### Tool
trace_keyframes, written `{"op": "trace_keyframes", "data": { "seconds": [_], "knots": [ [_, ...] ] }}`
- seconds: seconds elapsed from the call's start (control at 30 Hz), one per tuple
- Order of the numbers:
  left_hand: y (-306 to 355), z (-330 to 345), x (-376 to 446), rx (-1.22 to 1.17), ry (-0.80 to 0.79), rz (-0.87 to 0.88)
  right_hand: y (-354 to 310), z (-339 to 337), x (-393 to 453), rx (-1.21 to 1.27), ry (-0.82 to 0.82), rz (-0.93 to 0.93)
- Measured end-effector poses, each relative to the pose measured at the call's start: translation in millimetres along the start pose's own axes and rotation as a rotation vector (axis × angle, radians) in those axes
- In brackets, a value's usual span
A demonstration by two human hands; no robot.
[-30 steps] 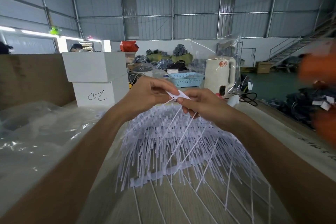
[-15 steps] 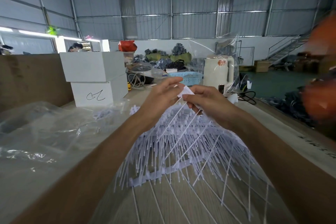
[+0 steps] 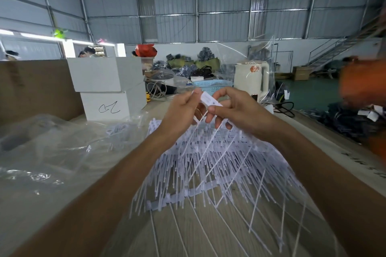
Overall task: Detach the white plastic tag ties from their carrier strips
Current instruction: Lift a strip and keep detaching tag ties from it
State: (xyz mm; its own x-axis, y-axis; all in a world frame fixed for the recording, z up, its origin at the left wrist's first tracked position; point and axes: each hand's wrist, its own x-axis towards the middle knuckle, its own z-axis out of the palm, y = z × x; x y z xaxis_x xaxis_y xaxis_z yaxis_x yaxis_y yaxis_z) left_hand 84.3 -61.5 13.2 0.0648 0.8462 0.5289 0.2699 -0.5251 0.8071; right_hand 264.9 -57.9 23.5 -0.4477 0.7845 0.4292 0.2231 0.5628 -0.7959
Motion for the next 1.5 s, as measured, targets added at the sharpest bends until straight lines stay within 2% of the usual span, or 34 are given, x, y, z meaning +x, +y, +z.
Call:
{"op": "trace_keyframes", "data": {
  "seconds": [0.1,0.23,0.4,0.5,0.57,0.67,0.73,0.93,1.07,1.13,1.23,1.37,1.5],
  "knots": [
    [5.4,-0.5,-2.6,-0.002,-0.082,0.065,-2.3,-1.8,-1.4,-0.019,-0.078,-0.012],
    [15.9,3.7,-9.3,0.063,-0.151,0.191,-10.9,-0.4,-0.7,-0.023,-0.094,-0.062],
    [30.1,-5.6,-2.1,0.25,0.019,0.32,-35.0,-15.8,-6.3,-0.033,-0.096,-0.021],
    [35.3,-5.3,-4.7,0.284,0.045,0.355,-47.5,-27.2,-7.8,-0.257,-0.097,-0.055],
    [38.3,-4.8,-6.2,0.195,0.048,0.325,-51.8,-31.0,-9.4,-0.334,-0.117,-0.082],
    [42.6,-4.0,-6.9,-0.072,0.009,0.27,-52.8,-28.8,-12.9,-0.273,-0.153,-0.064],
    [44.5,-3.3,-6.9,-0.131,0.005,0.26,-52.8,-27.2,-13.3,-0.256,-0.144,-0.078],
    [52.5,-10.4,-7.7,-0.105,-0.078,0.342,-67.6,-25.6,-18.4,-0.332,0.017,-0.184],
    [61.7,-12.7,-10.4,-0.031,-0.056,0.421,-88.5,-29.9,-18.6,-0.801,0.202,-0.31],
    [65.4,-11.2,-13.4,-0.054,-0.041,0.404,-96.4,-28.4,-20.6,-0.917,0.269,-0.324],
    [75.4,-16.0,-15.9,-0.081,-0.029,0.387,-108.7,-24.4,-26.8,-0.845,0.306,-0.343],
    [98.0,-22.6,-20.9,-0.125,-0.043,0.472,-132.1,-29.0,-39.0,-0.786,0.282,-0.376],
    [110.9,-21.2,-27.1,-0.165,-0.003,0.535,-141.5,-30.5,-48.5,-0.473,0.162,-0.373]
  ]
}}
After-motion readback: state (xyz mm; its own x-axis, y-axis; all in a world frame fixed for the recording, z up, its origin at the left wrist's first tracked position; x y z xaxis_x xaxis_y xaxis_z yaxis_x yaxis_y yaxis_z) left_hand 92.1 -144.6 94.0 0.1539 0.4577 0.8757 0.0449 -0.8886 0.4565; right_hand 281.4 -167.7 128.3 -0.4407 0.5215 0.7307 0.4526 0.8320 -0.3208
